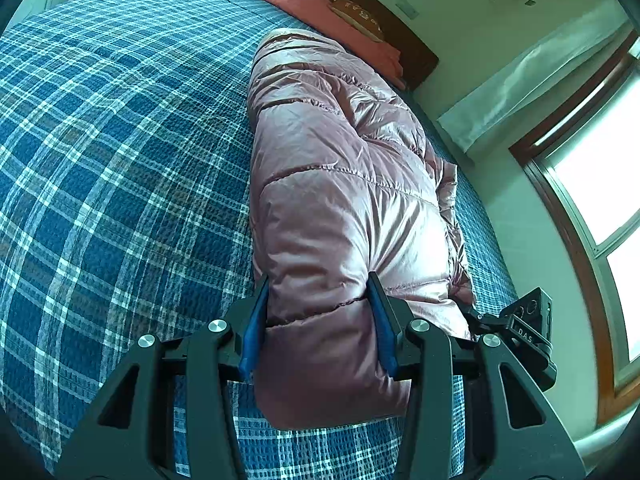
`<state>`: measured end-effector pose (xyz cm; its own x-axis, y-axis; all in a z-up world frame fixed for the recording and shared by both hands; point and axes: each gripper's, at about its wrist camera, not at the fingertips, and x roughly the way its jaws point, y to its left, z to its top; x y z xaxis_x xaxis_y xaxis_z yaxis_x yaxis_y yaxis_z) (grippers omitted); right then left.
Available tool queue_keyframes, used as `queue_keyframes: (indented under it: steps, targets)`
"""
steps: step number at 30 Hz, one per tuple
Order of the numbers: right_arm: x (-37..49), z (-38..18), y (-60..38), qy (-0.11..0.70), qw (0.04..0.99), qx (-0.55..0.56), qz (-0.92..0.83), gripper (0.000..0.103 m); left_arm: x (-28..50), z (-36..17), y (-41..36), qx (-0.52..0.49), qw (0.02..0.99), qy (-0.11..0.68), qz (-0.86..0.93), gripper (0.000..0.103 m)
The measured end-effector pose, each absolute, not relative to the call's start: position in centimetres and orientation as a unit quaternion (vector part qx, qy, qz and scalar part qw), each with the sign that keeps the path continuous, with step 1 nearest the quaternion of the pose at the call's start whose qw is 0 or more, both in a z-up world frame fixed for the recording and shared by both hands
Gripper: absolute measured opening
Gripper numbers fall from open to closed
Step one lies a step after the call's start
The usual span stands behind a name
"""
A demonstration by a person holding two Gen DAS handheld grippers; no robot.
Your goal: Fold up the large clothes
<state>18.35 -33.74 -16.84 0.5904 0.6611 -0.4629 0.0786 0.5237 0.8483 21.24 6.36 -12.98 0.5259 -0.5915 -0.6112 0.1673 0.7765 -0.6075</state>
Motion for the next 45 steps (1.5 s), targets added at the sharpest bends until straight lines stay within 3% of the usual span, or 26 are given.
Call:
queue_keyframes:
  steps: [32, 45]
  targets:
    - [14.4, -19.0, -31.6, 0.355, 0.789, 0.481, 0.142, 0.036, 19.9, -13.4, 6.3, -0.297, 0.844, 0.412, -0.171, 0.046]
    - [10.9, -17.7, -30.3, 0.355, 0.802, 0.472, 0.092, 0.055, 17.2, -11.5, 6.7, -0.257, 0.87, 0.408, -0.103, 0.066]
